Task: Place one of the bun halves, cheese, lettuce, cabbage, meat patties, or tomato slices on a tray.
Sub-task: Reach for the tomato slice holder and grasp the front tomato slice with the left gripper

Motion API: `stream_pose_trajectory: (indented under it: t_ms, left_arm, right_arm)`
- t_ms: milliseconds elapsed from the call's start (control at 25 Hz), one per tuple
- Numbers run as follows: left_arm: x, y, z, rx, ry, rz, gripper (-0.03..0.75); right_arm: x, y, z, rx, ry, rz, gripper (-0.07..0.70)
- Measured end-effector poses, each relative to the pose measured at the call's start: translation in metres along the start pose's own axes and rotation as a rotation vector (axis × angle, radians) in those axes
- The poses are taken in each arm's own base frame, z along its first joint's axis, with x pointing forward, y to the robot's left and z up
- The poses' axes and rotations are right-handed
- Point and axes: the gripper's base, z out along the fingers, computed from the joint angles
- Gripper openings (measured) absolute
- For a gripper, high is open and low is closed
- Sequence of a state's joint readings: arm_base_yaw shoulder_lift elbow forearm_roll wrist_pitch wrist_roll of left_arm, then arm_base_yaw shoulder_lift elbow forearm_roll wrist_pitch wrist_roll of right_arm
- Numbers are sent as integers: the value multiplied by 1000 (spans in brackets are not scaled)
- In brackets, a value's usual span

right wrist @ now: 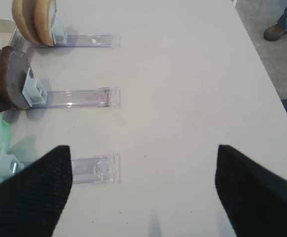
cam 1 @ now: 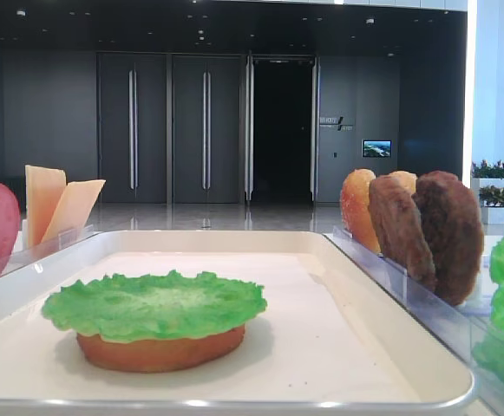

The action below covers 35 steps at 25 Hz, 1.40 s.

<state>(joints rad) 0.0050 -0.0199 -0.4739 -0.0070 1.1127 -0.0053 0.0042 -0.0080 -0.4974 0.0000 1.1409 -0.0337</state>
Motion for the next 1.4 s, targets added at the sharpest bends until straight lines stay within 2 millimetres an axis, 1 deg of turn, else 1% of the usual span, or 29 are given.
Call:
stream_pose_trajectory:
  t_ms: [560, 760, 1000, 1200, 1400]
  left_arm:
    - [0, 0, 0, 0, 4, 0, 537]
    - [-8, 0, 8, -1, 92, -10, 537]
    - [-27, 0, 25, -8, 238, -45, 537]
    - [-52, 0, 37, -17, 335, -50, 537]
    - [-76, 1, 57, -33, 453, -41, 537]
  right_arm:
    - [0, 0, 0, 0, 0, 0, 589]
    - [0, 0, 0, 0, 0, 0, 589]
    - [0, 0, 0, 0, -1, 0, 589]
    - [0, 0, 0, 0, -1, 0, 589]
    - [0, 0, 0, 0, -1, 0, 589]
